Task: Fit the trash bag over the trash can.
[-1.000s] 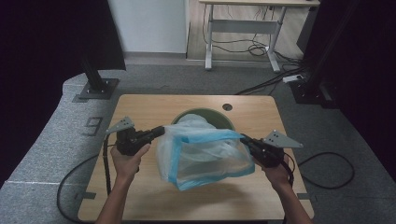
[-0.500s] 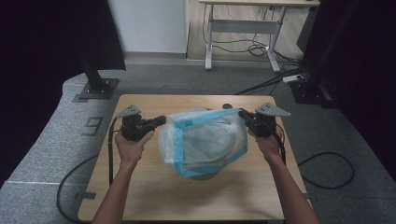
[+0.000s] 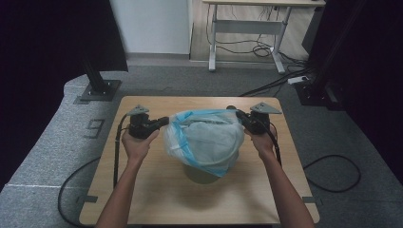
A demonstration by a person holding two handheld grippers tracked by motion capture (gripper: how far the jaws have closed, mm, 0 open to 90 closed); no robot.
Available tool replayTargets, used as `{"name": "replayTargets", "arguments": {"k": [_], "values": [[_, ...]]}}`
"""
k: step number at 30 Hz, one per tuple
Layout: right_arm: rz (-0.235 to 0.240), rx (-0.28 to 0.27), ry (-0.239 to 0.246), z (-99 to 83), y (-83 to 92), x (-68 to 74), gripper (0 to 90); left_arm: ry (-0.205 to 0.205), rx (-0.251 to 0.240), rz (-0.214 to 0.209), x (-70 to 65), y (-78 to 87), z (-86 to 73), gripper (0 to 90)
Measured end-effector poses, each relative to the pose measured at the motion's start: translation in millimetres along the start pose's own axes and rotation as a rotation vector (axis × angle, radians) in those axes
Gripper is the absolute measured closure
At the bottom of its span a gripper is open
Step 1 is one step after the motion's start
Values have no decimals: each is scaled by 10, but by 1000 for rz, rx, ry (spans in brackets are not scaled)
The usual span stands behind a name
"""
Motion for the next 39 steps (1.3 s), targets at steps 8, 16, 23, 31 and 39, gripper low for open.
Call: {"name": "replayTargets", "arguments": {"k": [8, 16, 23, 31, 39], "values": [[35, 73, -36, -258, -155, 38, 886, 22, 61, 13, 108, -132, -170, 899], [66, 143, -59, -467, -269, 94, 886, 21, 83, 10, 117, -212, -305, 899], [60, 211, -53, -739, -272, 95, 887, 2, 119, 9, 86, -198, -457, 899], [12, 183, -90, -812, -145, -7, 762, 0, 112, -2, 75, -148, -466, 898], [-114, -8, -118, -448, 304, -87, 498, 18, 91, -12, 76, -81, -428, 898]]}}
Point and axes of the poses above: each handheld gripper's, and its own axes: y roughly backward along the jaws, z roughly out of its top, x roughly to its left, the point moved 5 cm from there along -y, roughly forward along the jaws, and after that the axes turned 6 degrees about -x, right-handed, at the moved point
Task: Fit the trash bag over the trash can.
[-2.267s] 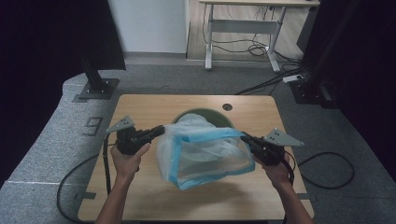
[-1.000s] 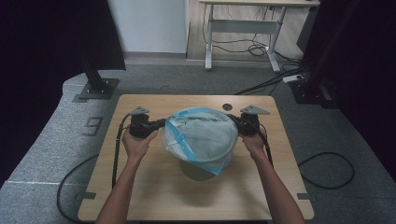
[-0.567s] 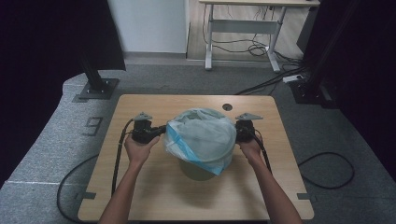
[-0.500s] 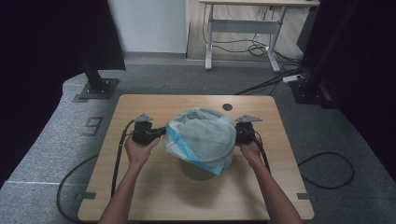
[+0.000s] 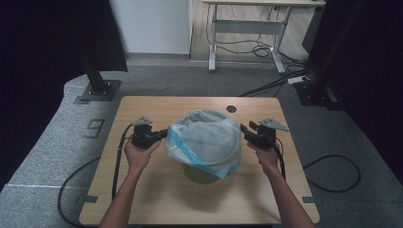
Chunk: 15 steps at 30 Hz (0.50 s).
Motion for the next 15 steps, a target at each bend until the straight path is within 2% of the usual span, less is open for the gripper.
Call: {"name": "replayTargets", "arguments": {"k": [3, 6, 11, 13, 15], "values": [[1, -46, -5, 86, 224, 22, 460, 1, -5, 0, -10, 40, 4, 898], [63, -64, -12, 73, 504, 113, 438, -1, -9, 1, -20, 81, -5, 898], [169, -47, 16, -171, 960, 380, 407, 6, -15, 1, -10, 136, -35, 898], [215, -32, -1, -245, 1087, 487, 387, 14, -21, 2, -7, 148, -39, 897], [247, -21, 12, -288, 1182, 594, 371, 14, -23, 3, -23, 151, -43, 898]]}}
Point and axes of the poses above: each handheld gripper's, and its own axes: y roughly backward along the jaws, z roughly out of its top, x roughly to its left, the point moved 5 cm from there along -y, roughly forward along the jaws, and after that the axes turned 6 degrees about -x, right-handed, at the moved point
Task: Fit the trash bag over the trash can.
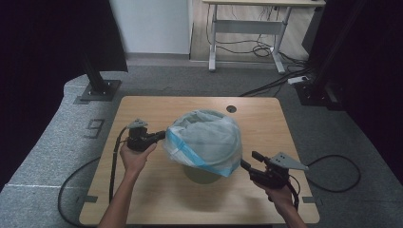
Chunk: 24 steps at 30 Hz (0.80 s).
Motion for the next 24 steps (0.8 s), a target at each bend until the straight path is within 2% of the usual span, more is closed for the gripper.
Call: {"name": "replayTargets", "arguments": {"k": [5, 14, 16, 18, 19, 20, 22, 24], "values": [[57, 16, -6, -28, 4, 170, 348, -12, 2, -2, -49, 4, -14, 897], [123, 31, -23, -7, -111, 343, 327, -17, 4, -4, -71, 18, -35, 897], [157, 30, -48, 2, -142, 394, 321, -17, 4, -5, -74, 16, -39, 897], [146, 35, -27, 1, -178, 431, 330, -14, 4, -6, -75, 12, -45, 898], [134, 40, -16, -3, -198, 434, 345, -15, 5, -6, -75, 10, -48, 897], [133, 42, -25, -7, -219, 430, 367, -15, 5, -6, -75, 8, -50, 897], [131, 39, -35, -14, -248, 423, 478, -15, 4, -8, -75, 7, -52, 897], [125, 36, -10, -21, -263, 441, 581, -14, 3, -8, -74, 9, -53, 897]]}}
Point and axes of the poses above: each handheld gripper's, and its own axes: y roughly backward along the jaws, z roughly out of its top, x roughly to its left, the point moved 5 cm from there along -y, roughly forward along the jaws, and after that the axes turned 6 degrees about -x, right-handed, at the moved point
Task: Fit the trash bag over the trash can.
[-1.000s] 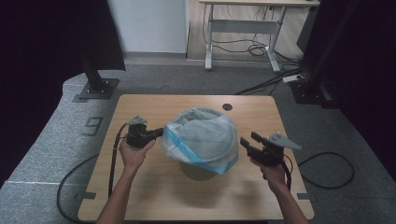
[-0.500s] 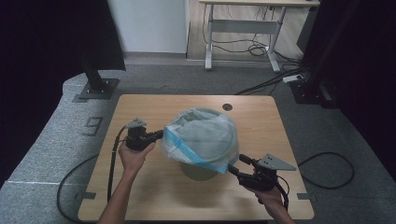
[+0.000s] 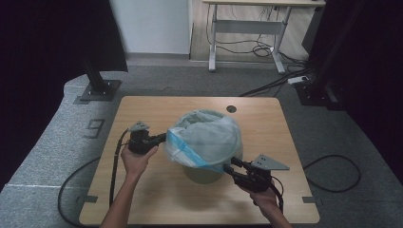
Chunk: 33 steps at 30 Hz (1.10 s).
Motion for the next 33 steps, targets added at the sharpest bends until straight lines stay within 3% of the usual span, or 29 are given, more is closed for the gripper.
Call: {"name": "replayTargets", "arguments": {"k": [3, 7, 13, 16, 19, 26, 33], "values": [[-20, 10, 55, -18, -18, 44, 728, 1, -3, -4, -3, 9, 1, 897], [-11, -2, 96, -41, -11, 75, 879, 5, -8, -7, -3, 28, 3, 897], [18, 22, 118, -165, -11, 56, 887, 15, 3, -10, 15, 48, -25, 897], [42, 69, 121, -323, -44, 39, 888, 23, 17, -15, 23, 46, -56, 897], [68, 151, 136, -526, -90, 18, 888, 30, 36, -13, 33, 30, -115, 897], [46, 238, 107, -760, -156, -177, 888, 40, 74, -8, 50, -53, -243, 897], [-3, 279, 74, -865, -137, -407, 886, 57, 119, -16, 31, -208, -357, 895]]}}
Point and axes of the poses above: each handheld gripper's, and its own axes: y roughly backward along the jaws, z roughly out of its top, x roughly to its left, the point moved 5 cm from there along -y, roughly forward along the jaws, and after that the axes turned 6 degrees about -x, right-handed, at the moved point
